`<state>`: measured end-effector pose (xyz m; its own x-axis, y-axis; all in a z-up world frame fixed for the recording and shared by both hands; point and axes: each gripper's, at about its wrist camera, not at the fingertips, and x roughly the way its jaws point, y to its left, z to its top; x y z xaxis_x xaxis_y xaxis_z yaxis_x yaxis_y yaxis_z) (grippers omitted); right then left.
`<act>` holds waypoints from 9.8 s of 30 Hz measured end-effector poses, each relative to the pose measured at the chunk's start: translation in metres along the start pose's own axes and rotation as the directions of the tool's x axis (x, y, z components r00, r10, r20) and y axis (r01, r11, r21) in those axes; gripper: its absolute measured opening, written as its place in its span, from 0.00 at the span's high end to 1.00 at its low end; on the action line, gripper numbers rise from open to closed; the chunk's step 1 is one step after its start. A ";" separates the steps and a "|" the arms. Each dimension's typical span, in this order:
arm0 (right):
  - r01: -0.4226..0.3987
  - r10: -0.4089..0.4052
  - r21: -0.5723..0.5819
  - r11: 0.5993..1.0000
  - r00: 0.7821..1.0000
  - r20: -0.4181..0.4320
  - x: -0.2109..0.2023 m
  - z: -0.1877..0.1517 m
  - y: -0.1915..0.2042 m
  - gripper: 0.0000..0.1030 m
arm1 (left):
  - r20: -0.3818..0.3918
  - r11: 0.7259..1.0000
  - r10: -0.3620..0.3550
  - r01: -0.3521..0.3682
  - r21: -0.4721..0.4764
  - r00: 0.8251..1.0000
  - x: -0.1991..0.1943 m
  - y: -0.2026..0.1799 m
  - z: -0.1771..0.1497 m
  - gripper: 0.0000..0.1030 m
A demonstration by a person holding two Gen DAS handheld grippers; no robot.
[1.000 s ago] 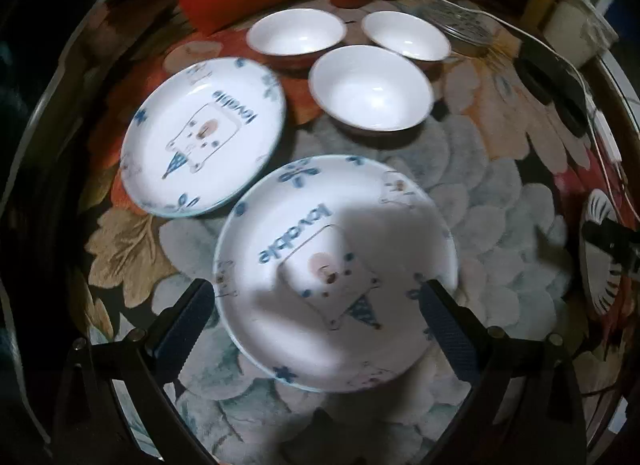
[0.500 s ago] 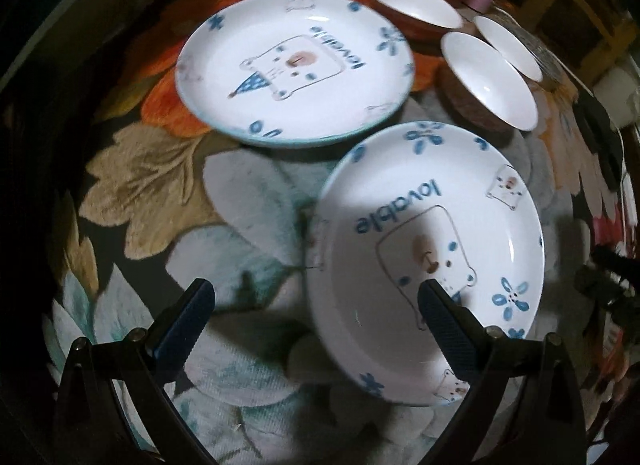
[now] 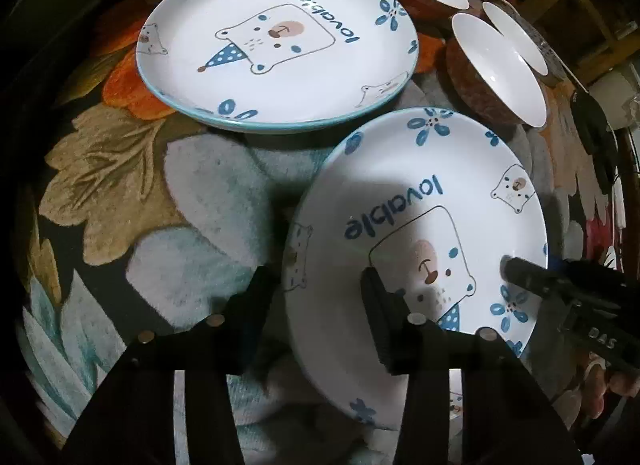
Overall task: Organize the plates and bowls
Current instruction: 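Grasp the rim of a lovable bear plate with both grippers, then carry the bear plate with both grippers over the leaf-pattern plate, then lower the bear plate onto the leaf-pattern plate and open both grippers, then move both grippers back toward the remaining bear plate, then grasp the rim of the second bear plate with both grippers, then carry the second bear plate with both grippers over the plate stack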
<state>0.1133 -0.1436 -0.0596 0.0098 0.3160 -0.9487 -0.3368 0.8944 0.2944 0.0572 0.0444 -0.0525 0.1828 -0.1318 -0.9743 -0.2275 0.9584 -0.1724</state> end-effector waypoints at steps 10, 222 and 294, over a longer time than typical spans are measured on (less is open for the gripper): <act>-0.018 0.019 -0.039 0.999 1.000 0.014 0.003 -0.001 0.009 0.85 | 0.000 0.998 -0.059 0.059 0.021 0.998 -0.009 0.017 -0.002 0.81; -0.102 0.081 0.191 0.976 0.990 0.115 0.012 0.075 0.083 0.39 | 0.188 0.987 0.157 -0.150 -0.053 0.969 -0.055 0.105 0.060 0.01; 0.005 -0.006 0.004 1.000 1.000 0.012 0.018 0.021 0.030 0.84 | 0.026 0.994 -0.052 0.050 0.096 0.998 -0.020 0.037 0.021 0.81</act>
<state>0.1234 -0.1041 -0.0651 0.0235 0.3149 -0.9488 -0.3329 0.8974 0.2896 0.0656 0.0875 -0.0364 0.2189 -0.1752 -0.9599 -0.1257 0.9705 -0.2058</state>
